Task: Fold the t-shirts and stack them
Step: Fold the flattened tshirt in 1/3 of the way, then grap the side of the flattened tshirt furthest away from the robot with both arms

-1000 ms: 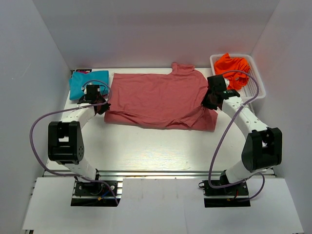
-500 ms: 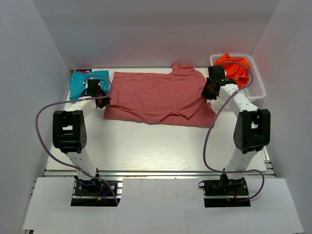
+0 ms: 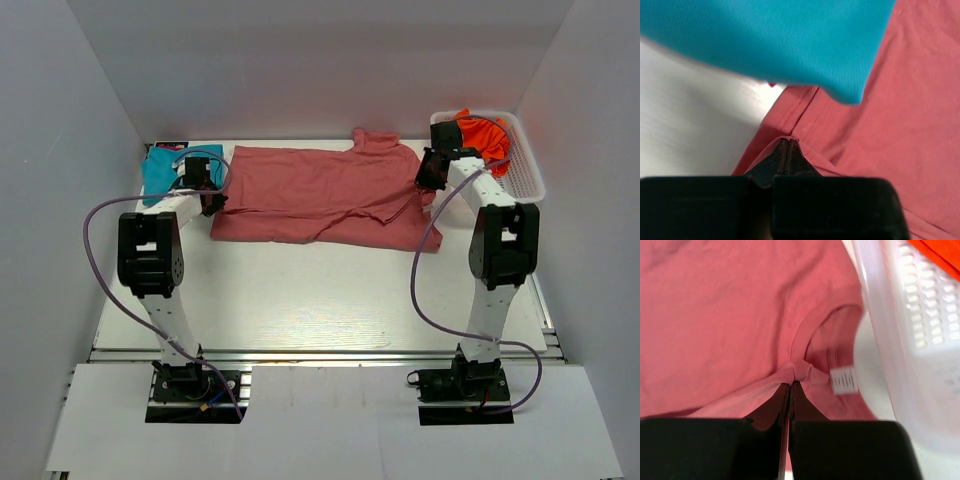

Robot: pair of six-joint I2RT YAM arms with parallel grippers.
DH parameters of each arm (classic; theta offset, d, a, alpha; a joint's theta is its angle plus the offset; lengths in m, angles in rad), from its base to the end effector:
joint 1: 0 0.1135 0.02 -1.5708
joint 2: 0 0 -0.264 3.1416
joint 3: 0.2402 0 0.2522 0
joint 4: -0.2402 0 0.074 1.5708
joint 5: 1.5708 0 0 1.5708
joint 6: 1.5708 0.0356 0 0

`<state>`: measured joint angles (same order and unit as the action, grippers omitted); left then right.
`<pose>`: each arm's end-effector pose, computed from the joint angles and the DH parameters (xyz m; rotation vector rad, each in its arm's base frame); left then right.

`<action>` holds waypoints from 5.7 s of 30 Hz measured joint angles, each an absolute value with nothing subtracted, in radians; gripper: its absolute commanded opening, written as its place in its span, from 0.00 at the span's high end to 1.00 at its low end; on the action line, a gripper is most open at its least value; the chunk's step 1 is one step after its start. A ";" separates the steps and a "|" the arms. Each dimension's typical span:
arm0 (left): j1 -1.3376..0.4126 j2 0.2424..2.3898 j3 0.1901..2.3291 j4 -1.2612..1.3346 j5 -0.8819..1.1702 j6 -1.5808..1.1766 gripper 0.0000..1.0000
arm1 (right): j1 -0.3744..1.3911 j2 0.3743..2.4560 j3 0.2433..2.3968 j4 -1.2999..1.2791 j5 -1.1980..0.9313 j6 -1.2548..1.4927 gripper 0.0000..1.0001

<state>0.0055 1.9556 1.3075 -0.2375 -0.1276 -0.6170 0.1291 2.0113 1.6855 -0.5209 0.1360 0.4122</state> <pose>0.4198 0.0068 0.1735 -0.8032 2.3144 -0.1137 0.4531 0.0539 0.2489 0.4012 2.3752 0.0858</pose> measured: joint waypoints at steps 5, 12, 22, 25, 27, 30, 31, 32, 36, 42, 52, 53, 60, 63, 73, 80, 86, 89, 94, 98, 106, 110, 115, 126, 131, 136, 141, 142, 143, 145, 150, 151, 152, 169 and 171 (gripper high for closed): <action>0.006 2.008 1.343 -0.200 -0.093 -0.588 0.70 | 0.121 2.125 1.768 -0.513 0.094 0.371 0.92; 0.000 2.009 1.346 -0.147 -0.017 -0.542 0.00 | 0.120 2.200 1.887 -0.522 0.020 0.292 0.34; -0.013 1.781 1.227 -0.066 0.092 -0.506 0.00 | 0.126 1.850 1.496 -0.434 -0.071 0.226 0.10; -0.022 1.758 1.197 -0.036 0.140 -0.501 0.00 | 0.126 1.742 1.354 -0.377 -0.126 0.231 0.10; -0.031 1.777 1.191 -0.021 0.183 -0.500 0.00 | 0.126 1.733 1.315 -0.353 -0.159 0.236 0.10; -0.040 1.831 1.188 -0.018 0.237 -0.501 0.00 | 0.126 1.784 1.299 -0.326 -0.204 0.254 0.10; -0.043 1.853 1.184 -0.019 0.258 -0.502 0.00 | 0.126 1.808 1.297 -0.319 -0.217 0.259 0.10; -0.046 1.872 1.177 -0.020 0.265 -0.503 0.00 | 0.126 1.829 1.292 -0.313 -0.224 0.264 0.10; -0.040 1.906 1.112 -0.019 0.286 -0.509 0.00 | 0.121 1.880 1.219 -0.291 -0.232 0.305 0.10; -0.015 1.834 1.009 0.014 0.270 -0.519 0.00 | 0.074 1.836 1.106 -0.186 -0.266 0.381 0.10; -0.006 1.451 0.673 -0.151 0.148 -0.521 0.00 | -0.008 1.562 0.770 -0.109 -0.299 0.480 0.10; -0.006 1.391 0.635 -0.181 0.141 -0.521 0.00 | -0.010 1.530 0.737 -0.107 -0.301 0.481 0.10; -0.008 0.960 0.506 -0.304 0.112 -0.532 0.00 | -0.010 1.248 0.643 -0.328 -0.217 0.426 0.10; -0.008 0.851 0.509 -0.299 0.109 -0.537 0.00 | 0.006 1.131 0.647 -0.345 -0.220 0.417 0.10; -0.008 0.897 0.537 -0.276 0.096 -0.540 0.00 | 0.156 1.227 0.723 -0.342 -0.303 0.413 0.15; -0.008 0.945 0.530 -0.264 0.115 -0.540 0.00 | 0.206 1.434 0.733 -0.303 -0.302 0.469 0.20; -0.008 0.944 0.528 -0.251 0.120 -0.537 0.00 | 0.215 1.516 0.767 -0.233 -0.288 0.543 0.32; -0.008 0.943 0.520 -0.247 0.120 -0.535 0.00 | 0.218 1.536 0.786 -0.200 -0.290 0.560 0.39; -0.008 0.950 0.517 -0.243 0.120 -0.535 0.00 | 0.226 1.570 0.797 -0.160 -0.287 0.585 0.88; -0.008 0.968 0.517 -0.237 0.120 -0.535 0.00 | 0.234 1.586 0.801 -0.146 -0.263 0.611 1.00; -0.008 0.991 0.516 -0.222 0.127 -0.535 0.00 | 0.279 1.663 0.918 -0.134 -0.226 0.594 1.00; -0.008 1.012 0.516 -0.208 0.140 -0.535 0.00 | 0.308 1.719 1.002 -0.141 -0.196 0.569 1.00; -0.008 1.032 0.516 -0.205 0.145 -0.532 0.00 | 0.334 1.815 1.116 -0.192 -0.163 0.514 1.00; -0.008 1.046 0.516 -0.196 0.170 -0.527 0.00 | 0.381 1.939 1.298 -0.241 -0.117 0.404 0.30; -0.008 1.055 0.519 -0.184 0.179 -0.527 0.00 | 0.379 1.934 1.315 -0.244 -0.099 0.385 0.11; -0.008 1.118 0.590 -0.171 0.181 -0.514 0.00 | 0.371 1.910 1.324 -0.259 -0.052 0.377 0.11; -0.008 1.300 0.778 -0.141 0.156 -0.467 0.00 | 0.356 1.915 1.426 -0.289 0.007 0.349 0.11; -0.008 1.342 0.817 -0.136 0.149 -0.456 0.00 | 0.353 1.925 1.464 -0.290 0.023 0.338 0.11; -0.008 1.384 0.855 -0.125 0.142 -0.445 0.00 | 0.348 1.943 1.521 -0.289 0.046 0.324 0.11; -0.008 1.468 0.923 -0.108 0.130 -0.426 0.00 | 0.341 1.985 1.604 -0.287 0.074 0.304 0.11; -0.008 1.706 1.088 -0.086 0.089 -0.392 0.08 | 0.316 2.143 1.815 -0.279 0.118 0.265 0.11; -0.008 1.756 1.124 -0.094 0.082 -0.392 0.08 | 0.311 2.171 1.846 -0.282 0.123 0.260 0.11; -0.008 1.805 1.161 -0.099 0.076 -0.389 0.08 | 0.304 2.206 1.877 -0.282 0.126 0.258 0.11; -0.010 2.159 1.496 -0.147 -0.020 -0.389 0.31 | 0.191 2.552 2.125 -0.112 0.123 0.191 0.09; -0.009 2.177 1.515 -0.139 -0.016 -0.386 0.42 | 0.189 2.581 2.144 -0.091 0.124 0.175 0.09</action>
<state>-0.0093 2.1773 1.5146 -0.1387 -0.0162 -0.3859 0.1886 2.5813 2.1437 -0.0910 0.1238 0.1753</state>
